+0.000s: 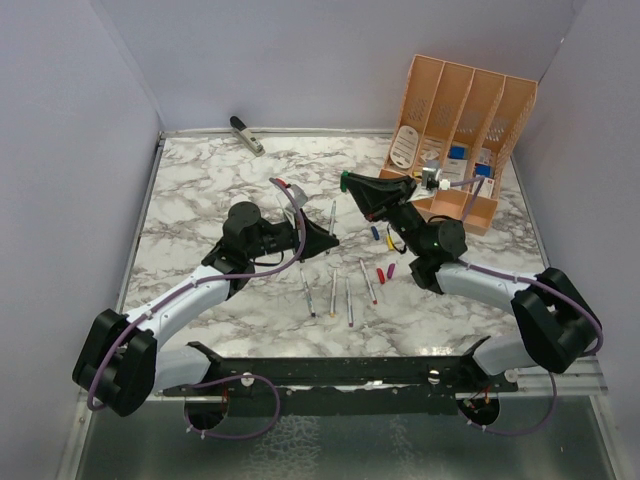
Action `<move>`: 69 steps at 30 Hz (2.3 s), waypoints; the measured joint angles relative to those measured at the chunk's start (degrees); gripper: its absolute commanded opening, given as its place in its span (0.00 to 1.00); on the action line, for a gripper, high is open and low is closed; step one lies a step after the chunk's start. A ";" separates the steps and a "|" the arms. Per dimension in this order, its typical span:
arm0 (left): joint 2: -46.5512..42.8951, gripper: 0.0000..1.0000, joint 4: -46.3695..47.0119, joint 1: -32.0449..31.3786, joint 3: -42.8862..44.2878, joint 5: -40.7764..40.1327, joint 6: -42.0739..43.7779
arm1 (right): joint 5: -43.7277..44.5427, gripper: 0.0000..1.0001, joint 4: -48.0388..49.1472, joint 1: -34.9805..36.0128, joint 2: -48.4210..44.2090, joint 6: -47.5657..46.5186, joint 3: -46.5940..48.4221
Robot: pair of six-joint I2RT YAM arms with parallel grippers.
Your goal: Insert the pens into the pen caps
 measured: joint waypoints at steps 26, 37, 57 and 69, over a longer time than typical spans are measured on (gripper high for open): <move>1.38 0.00 2.27 -0.37 0.04 0.90 -2.49 | -5.79 0.01 6.05 0.00 5.01 6.58 -0.74; 1.60 0.00 2.67 -0.37 0.04 0.74 -2.89 | -5.95 0.01 6.14 0.00 5.27 7.45 -1.33; 0.50 0.00 4.94 -0.63 -0.13 -4.26 -6.88 | -6.38 0.01 6.32 0.04 6.78 10.23 -1.70; -3.48 0.00 1.01 -1.51 -0.28 -9.29 -3.48 | -5.62 0.01 4.87 2.40 4.66 3.82 -1.70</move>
